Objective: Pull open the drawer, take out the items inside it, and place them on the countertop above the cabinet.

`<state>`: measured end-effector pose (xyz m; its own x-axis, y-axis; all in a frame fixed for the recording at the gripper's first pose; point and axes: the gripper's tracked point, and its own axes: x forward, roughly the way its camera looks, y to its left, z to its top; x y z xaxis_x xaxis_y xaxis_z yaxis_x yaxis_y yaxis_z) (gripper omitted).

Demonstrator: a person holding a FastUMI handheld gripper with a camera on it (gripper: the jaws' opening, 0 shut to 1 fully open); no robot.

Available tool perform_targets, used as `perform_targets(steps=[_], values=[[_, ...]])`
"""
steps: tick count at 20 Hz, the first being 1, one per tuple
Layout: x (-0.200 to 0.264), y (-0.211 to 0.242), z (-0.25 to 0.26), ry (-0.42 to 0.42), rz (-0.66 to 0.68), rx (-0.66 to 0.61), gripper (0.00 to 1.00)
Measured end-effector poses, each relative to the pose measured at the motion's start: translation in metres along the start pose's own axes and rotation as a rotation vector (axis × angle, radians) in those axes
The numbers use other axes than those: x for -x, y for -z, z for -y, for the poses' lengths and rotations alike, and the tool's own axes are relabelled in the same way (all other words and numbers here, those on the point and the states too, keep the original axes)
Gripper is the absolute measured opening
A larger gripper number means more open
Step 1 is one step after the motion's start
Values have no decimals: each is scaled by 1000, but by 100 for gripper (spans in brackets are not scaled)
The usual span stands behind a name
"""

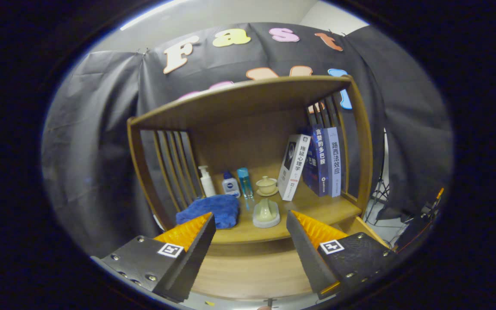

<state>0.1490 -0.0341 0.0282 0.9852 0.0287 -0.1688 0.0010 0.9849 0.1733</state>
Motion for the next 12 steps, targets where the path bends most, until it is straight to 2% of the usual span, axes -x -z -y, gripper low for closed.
perform_targets(steps=[6, 10, 12], values=[[95, 7, -4, 2, 68, -35, 99], [137, 50, 8, 25, 53, -104, 99], [139, 75, 12, 16, 39, -145, 99]])
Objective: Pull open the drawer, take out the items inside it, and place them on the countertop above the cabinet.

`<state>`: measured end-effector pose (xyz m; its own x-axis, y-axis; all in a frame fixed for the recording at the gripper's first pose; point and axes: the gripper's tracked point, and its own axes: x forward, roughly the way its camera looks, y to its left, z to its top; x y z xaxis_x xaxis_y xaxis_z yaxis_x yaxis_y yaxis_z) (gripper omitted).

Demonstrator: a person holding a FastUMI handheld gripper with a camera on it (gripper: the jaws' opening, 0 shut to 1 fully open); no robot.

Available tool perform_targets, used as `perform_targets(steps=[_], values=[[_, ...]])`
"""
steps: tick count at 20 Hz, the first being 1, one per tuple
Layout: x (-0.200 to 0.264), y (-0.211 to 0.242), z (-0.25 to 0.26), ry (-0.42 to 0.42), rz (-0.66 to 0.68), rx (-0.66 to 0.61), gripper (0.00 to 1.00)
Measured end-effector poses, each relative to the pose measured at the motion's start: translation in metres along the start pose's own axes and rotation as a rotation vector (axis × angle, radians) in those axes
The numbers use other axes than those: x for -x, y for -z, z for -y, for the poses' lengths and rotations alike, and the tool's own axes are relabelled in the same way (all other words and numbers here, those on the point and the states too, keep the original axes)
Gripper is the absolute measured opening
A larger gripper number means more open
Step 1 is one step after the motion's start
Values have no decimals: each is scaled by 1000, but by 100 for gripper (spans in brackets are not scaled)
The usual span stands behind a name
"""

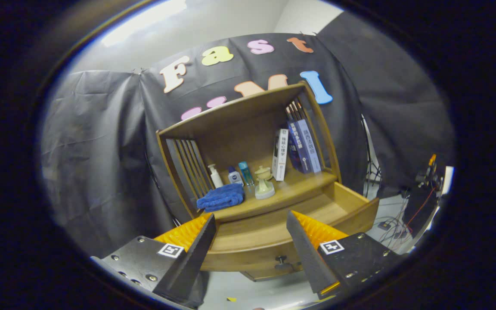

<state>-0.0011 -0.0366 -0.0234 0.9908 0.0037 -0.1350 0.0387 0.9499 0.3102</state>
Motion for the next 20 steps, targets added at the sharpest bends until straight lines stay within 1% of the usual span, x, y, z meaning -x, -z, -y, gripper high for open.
perform_targets(steps=[1, 5, 9, 12, 14, 17, 20], values=[[-3, 10, 6, -1, 2, -2, 99], [-14, 39, 44, 72, -9, 66, 99], [-21, 76, 59, 91, -66, 159, 99], [-27, 101, 63, 80, -67, 217, 99], [-32, 116, 70, 87, -72, 250, 99], [-45, 126, 81, 95, -55, 276, 99], [-58, 137, 90, 81, -40, 318, 99]])
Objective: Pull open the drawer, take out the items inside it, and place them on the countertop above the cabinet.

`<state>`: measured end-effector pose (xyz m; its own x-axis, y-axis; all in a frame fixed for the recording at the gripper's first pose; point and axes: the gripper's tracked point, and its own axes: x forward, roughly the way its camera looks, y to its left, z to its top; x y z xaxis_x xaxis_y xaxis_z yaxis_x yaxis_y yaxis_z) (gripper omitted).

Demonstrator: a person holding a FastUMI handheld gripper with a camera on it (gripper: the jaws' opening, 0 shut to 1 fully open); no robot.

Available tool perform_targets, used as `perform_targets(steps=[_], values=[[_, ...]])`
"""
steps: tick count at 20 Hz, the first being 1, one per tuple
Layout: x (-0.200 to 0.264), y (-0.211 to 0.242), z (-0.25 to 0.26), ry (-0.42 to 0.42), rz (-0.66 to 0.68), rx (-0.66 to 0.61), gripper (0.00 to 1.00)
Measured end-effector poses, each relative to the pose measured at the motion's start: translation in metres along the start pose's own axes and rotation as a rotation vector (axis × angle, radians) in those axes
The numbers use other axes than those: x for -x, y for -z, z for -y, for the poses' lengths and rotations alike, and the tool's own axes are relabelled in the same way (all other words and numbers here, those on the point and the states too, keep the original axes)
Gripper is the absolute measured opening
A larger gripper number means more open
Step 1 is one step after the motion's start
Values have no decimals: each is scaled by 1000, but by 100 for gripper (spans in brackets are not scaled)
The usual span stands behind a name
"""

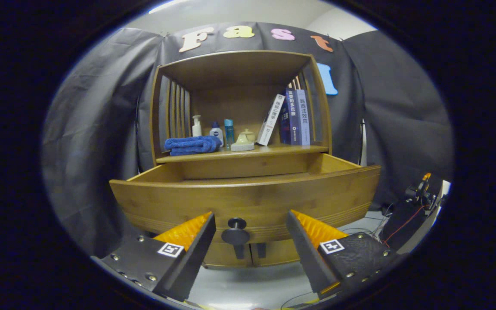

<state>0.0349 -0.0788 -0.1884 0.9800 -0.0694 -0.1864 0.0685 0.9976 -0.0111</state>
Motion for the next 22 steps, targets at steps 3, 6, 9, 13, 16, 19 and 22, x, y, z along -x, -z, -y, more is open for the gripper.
perform_targets(steps=[3, 6, 9, 13, 16, 19, 22], values=[[-16, 5, -3, -11, 23, 33, 99], [-32, 14, -2, -12, 10, 39, 99], [-36, 14, 0, 3, 30, 18, 100], [-42, 18, -4, 8, 24, 23, 99], [-44, 16, -5, 7, 5, 11, 99], [-53, 16, -1, -17, -11, -13, 99], [-65, 16, -1, -36, -16, -64, 99]])
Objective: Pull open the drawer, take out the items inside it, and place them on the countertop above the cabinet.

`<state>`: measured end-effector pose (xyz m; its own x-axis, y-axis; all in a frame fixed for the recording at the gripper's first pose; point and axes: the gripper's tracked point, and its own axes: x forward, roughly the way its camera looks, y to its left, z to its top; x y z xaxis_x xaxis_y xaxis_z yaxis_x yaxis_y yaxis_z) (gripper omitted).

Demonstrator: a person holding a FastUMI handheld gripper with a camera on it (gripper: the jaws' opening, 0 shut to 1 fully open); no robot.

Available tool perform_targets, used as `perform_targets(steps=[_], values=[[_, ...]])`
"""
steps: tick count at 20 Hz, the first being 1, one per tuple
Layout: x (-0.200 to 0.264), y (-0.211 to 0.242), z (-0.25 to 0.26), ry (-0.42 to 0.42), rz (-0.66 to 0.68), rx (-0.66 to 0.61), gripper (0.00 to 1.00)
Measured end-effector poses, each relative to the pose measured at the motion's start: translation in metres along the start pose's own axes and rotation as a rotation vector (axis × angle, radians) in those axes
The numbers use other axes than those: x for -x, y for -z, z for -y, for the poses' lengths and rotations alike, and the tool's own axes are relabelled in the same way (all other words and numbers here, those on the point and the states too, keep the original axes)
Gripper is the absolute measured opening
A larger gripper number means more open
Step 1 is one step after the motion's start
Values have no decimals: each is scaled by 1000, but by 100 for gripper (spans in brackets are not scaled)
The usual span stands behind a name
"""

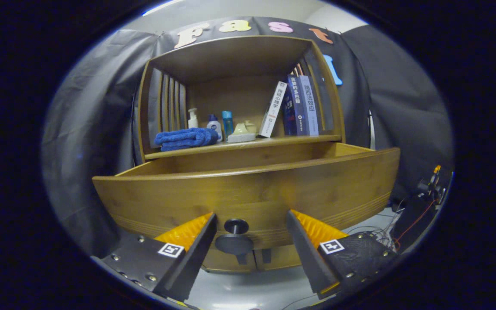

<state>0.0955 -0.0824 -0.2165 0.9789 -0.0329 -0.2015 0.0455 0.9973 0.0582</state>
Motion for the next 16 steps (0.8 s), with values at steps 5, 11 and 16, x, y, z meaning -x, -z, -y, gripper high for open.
perform_targets(steps=[5, 11, 16], values=[[-31, -10, -4, 17, 31, 31, 99], [-63, -16, -6, 17, 40, 39, 99], [-82, -19, -7, 18, 41, 53, 99]])
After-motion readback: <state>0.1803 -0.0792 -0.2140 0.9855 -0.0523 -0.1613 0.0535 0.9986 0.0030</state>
